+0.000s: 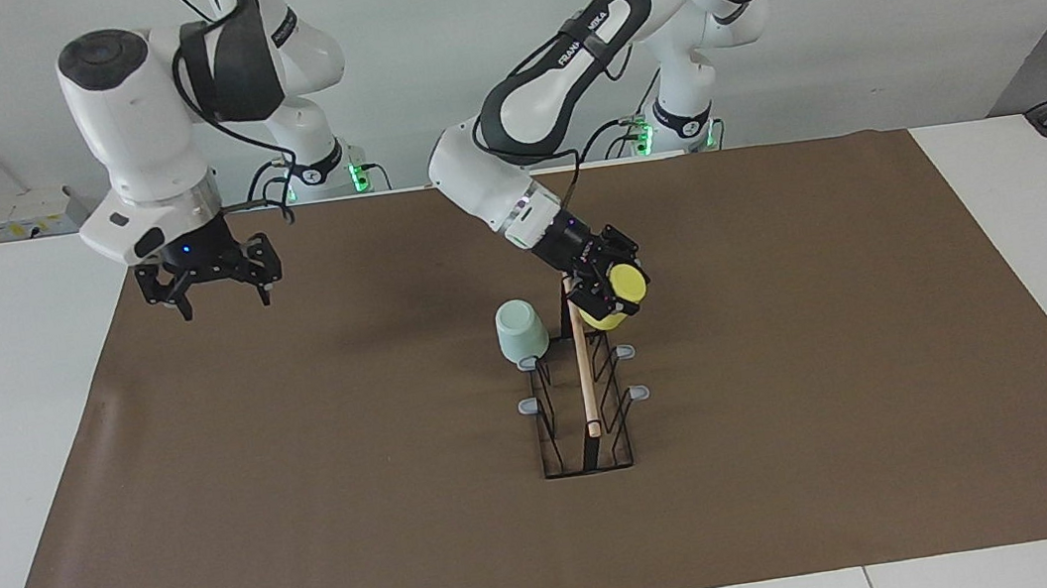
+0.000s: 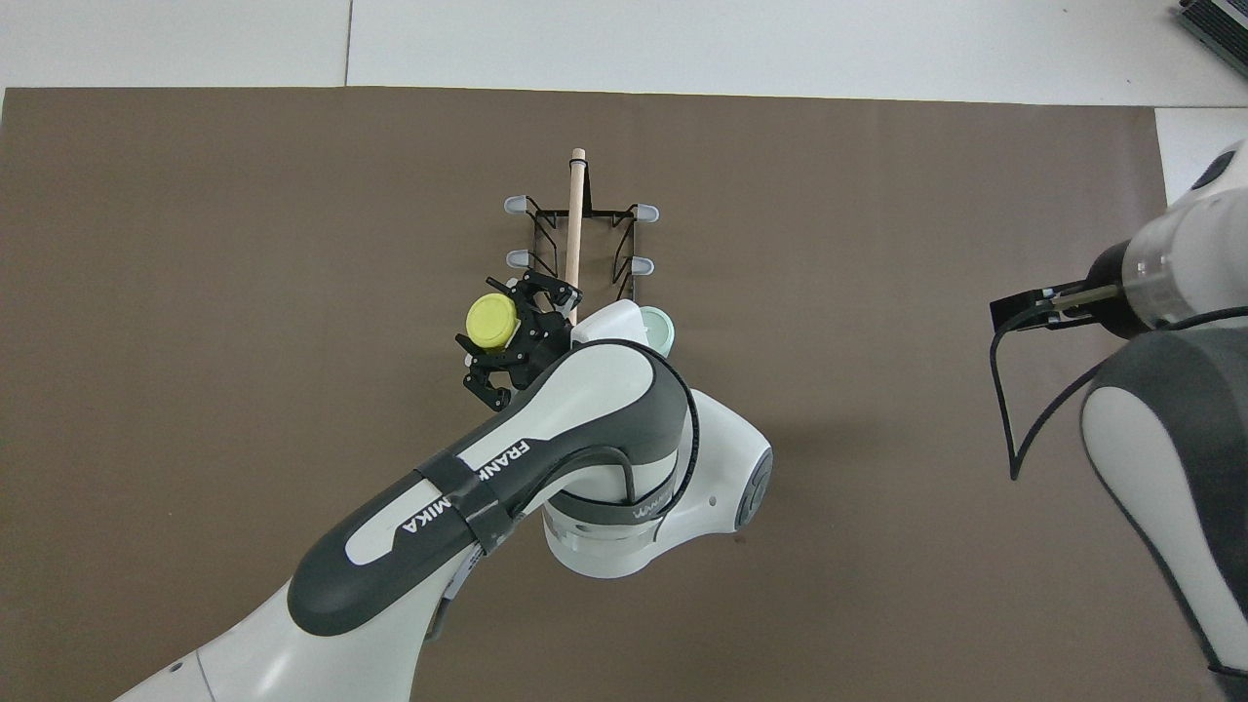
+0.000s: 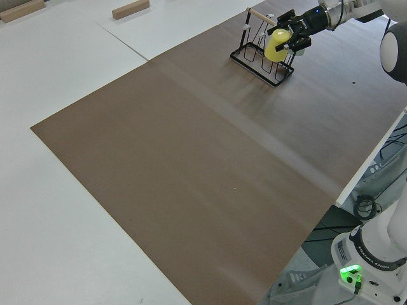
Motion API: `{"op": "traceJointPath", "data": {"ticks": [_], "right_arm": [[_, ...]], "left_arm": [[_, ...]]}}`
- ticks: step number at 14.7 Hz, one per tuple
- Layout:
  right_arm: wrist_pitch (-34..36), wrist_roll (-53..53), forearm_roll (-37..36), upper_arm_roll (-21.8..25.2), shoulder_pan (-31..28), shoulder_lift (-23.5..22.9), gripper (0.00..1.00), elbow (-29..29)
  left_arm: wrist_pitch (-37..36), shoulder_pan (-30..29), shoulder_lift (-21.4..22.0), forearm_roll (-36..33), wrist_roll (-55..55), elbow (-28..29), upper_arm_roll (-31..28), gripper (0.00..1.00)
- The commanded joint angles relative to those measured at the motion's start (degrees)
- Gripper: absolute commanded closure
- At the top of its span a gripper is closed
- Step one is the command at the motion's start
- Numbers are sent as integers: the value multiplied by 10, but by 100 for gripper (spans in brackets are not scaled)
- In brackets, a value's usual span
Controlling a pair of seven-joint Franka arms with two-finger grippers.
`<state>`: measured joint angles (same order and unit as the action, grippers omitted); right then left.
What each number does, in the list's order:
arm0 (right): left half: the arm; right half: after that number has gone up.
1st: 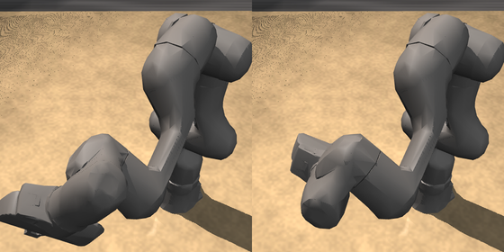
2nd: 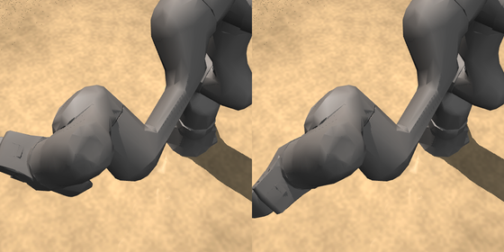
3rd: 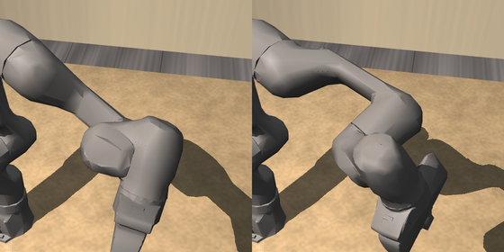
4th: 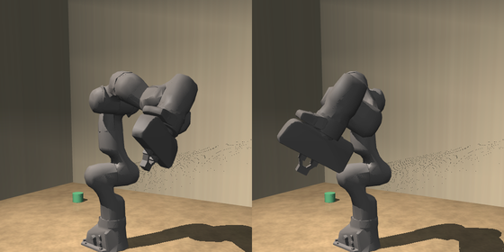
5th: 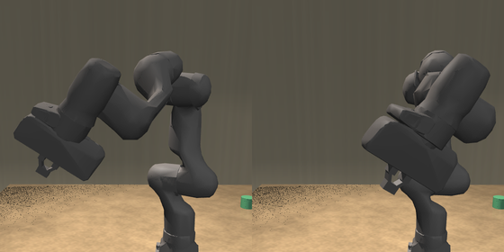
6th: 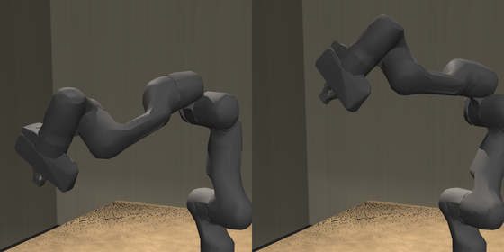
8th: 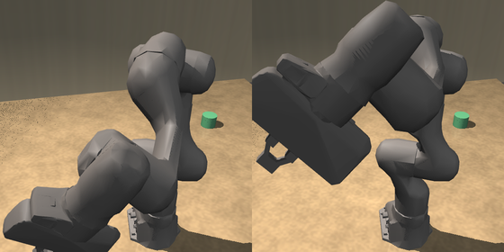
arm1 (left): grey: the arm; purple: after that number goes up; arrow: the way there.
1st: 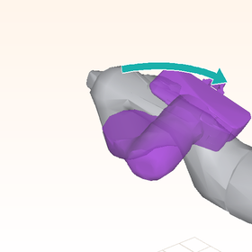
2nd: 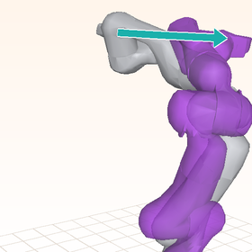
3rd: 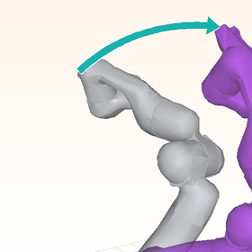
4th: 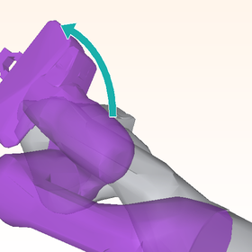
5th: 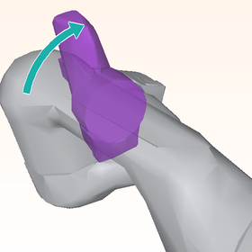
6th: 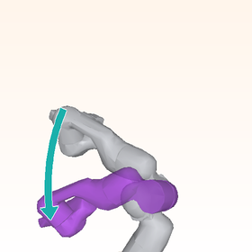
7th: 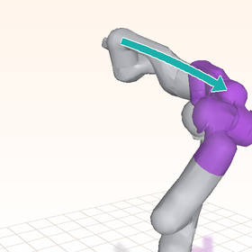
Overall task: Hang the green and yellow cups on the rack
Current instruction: 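Carry the yellow cup to the rack while the right gripper withdraws, then hang the yellow cup on a rack peg and open the left gripper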
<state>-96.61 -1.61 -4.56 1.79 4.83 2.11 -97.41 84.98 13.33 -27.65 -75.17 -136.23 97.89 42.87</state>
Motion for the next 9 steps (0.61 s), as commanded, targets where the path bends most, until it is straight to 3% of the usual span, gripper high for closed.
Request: {"op": "traceJointPath", "data": {"ticks": [1, 3, 5, 9], "right_arm": [[82, -18, 17, 5, -8, -10, 0, 58], [129, -16, 42, 8, -10, -16, 0, 85], [133, -15, 49, 11, -14, -13, 0, 79], [135, -12, 54, 9, -25, -8, 0, 77]], "left_arm": [[16, -5, 20, 9, 10, -9, 15, 0], [20, -21, 54, 57, 69, -9, 19, 0], [26, -27, 83, 131, 182, -23, 6, 0], [77, -27, 143, 245, 392, -24, -75, 0]]}}
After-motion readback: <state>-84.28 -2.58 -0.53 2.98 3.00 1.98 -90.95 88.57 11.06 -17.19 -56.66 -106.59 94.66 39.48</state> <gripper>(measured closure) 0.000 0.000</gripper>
